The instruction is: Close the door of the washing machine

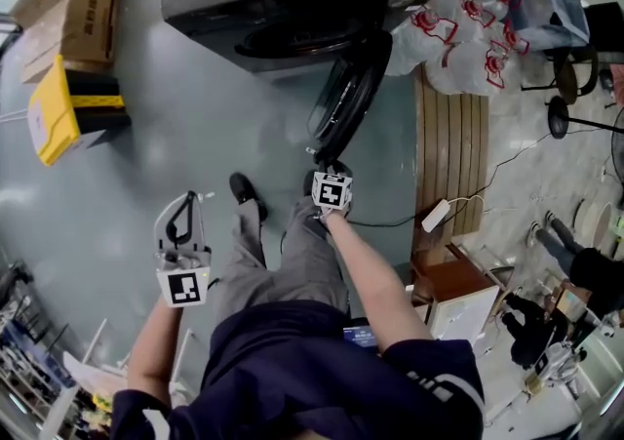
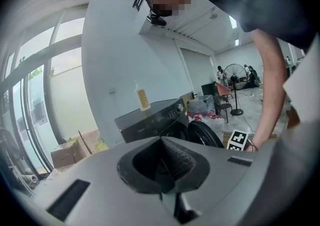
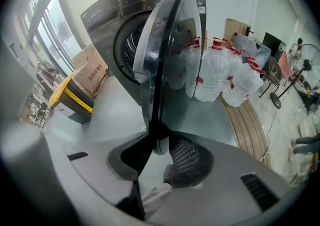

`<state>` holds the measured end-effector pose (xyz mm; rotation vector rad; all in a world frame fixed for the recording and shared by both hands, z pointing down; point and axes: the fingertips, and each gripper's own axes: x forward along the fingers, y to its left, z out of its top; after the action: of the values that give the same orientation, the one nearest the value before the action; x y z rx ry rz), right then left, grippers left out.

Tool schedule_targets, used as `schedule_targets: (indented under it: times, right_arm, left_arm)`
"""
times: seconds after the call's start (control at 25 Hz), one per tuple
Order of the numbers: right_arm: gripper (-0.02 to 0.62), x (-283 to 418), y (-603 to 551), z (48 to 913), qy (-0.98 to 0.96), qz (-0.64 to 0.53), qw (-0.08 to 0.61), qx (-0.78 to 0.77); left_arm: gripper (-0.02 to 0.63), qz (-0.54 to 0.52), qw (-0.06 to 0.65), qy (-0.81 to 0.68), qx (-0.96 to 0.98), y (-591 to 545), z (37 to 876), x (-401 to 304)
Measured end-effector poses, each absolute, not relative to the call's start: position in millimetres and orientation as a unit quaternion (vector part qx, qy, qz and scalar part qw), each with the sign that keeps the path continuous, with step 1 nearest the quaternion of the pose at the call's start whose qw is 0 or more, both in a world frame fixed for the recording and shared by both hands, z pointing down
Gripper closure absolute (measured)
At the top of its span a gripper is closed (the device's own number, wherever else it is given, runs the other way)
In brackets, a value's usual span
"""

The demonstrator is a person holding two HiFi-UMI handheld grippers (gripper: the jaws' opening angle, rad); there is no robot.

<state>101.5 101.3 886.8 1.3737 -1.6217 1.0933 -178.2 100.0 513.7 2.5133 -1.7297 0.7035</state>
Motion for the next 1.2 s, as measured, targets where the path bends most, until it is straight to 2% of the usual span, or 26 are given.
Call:
schedule_targets:
  times: [0.44, 0.68, 1.2]
  right_arm:
    - [0.466, 26, 66, 888, -0.604, 0.436, 0.337, 0.576]
    - [0.460, -13, 44, 893, -0.594, 0.449, 0.317, 0.587]
    - [0.452, -79, -10, 892, -0.566, 0.468, 0.272, 0.621]
  left_arm:
    - [0.583, 0.255, -0.002, -0.507, 0.823, 100, 529, -248]
    - [0.583, 0.227, 0.014, -0.512, 0.829, 90, 536, -282]
    - [0.583, 0.233, -0.020, -0.466, 0.853, 63, 547, -338]
